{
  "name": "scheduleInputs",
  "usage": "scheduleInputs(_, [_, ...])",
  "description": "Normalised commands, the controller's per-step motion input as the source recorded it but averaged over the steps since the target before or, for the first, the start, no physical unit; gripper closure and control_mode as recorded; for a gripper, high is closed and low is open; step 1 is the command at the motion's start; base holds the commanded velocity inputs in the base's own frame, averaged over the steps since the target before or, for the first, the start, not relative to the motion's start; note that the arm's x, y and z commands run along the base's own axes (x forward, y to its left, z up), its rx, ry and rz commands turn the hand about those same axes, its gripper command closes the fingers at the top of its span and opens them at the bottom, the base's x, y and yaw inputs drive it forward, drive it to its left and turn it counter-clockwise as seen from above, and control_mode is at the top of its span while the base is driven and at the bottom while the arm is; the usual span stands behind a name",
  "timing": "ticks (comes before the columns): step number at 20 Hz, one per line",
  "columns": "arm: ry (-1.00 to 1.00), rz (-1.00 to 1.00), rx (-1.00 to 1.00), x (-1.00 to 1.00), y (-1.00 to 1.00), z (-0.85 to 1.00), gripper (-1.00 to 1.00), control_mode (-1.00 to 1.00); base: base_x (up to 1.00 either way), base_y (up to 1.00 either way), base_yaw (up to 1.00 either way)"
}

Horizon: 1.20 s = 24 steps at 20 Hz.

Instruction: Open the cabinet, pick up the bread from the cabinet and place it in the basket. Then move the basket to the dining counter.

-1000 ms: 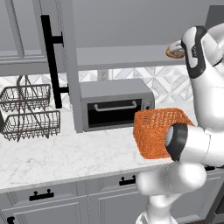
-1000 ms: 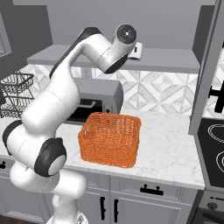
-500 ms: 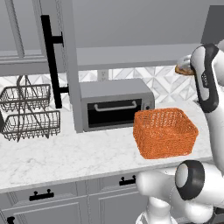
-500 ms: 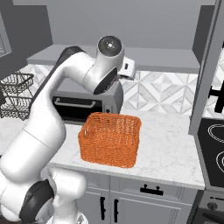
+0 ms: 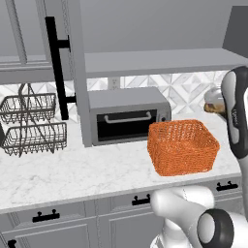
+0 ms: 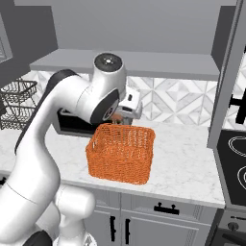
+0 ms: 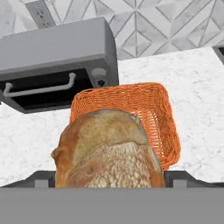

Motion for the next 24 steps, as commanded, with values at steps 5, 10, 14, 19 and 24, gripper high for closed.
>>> scheduleInputs(5, [0.26,0.0,-0.05,-0.06,0.13,-0.71,1.0,-1.0,0.0,0.0,0.0])
scheduleInputs(10, [0.23,0.01,-0.06,0.07,0.17,-0.68,1.0,-1.0,0.0,0.0,0.0])
scheduleInputs(14, [0.05,0.01,0.0,0.51,0.01,-0.48,1.0,-1.0,0.0,0.0,0.0])
scheduleInputs(19, [0.05,0.01,0.0,0.66,0.0,-0.35,1.0,-1.0,0.0,0.0,0.0])
scheduleInputs(24, [0.14,0.0,0.0,0.54,-0.02,-0.32,1.0,-1.0,0.0,0.0,0.0])
